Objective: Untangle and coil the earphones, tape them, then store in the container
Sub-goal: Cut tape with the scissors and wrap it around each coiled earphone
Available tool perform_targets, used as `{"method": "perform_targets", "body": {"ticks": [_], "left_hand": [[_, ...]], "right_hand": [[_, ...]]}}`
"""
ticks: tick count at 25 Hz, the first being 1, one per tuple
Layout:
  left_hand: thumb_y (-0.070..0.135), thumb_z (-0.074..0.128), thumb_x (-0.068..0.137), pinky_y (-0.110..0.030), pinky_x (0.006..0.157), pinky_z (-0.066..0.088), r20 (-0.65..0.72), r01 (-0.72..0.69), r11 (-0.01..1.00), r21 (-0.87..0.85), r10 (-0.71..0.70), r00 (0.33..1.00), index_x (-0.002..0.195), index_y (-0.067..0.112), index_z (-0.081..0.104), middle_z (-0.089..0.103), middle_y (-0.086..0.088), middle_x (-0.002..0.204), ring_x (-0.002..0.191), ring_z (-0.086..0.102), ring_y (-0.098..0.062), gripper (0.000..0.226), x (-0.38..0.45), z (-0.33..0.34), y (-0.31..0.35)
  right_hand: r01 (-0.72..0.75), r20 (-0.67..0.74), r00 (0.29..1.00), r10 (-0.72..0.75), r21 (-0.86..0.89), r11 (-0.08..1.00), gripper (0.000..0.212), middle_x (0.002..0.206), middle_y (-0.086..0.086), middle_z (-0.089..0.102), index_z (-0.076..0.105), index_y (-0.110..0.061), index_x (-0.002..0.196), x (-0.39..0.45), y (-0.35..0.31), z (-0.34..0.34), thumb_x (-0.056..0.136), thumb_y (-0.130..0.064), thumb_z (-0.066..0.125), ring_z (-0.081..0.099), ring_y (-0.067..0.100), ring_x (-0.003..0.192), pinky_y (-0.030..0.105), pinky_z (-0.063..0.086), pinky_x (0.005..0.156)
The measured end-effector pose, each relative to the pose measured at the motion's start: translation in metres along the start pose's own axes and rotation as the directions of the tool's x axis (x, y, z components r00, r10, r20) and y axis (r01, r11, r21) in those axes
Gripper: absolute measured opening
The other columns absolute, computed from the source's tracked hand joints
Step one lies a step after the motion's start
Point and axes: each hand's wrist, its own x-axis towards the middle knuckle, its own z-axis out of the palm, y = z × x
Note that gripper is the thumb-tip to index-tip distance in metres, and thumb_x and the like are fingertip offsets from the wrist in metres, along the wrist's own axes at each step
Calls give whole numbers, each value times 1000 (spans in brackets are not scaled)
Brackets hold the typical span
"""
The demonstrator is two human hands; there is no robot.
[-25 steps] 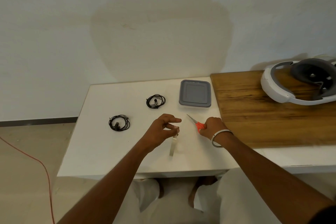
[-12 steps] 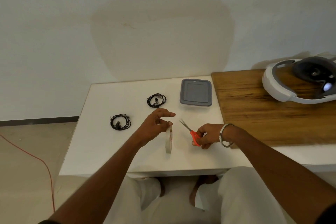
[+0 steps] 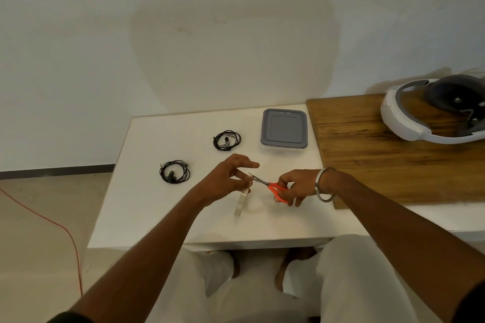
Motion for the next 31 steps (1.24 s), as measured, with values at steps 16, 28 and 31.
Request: {"method": "perform_targets", "body": {"ticks": [16,28,31], "left_hand": [[-1,67,85,-12,80,51,48,3,996,84,-7,999,124,29,61,44,8,130,109,60,-10,49,4,5,-5],[0,63,88,-13,80,50,-14,-10,999,31,10,1000,121,26,64,49,11,122,92,55,-10,42,-1,8,-4],[4,60,91,-16,79,53,-32,-5,1000,-24,5,999,119,23,64,48,7,123,88,59,-15,35,-2,11,-1]], "right_hand": [[-1,6,1000,2,-107,994,34,97,7,61,56,-7,111,-3,-13,-7,89,-33,60,59,12,72,21,52,70],[22,26,999,-19,-114,993,36,100,8,61,56,-6,116,-7,-17,-10,90,-31,59,59,15,81,23,52,74],[11,32,999,-7,-116,993,36,100,8,60,55,-6,117,-7,-18,-10,91,-30,58,58,16,82,23,52,73]]}}
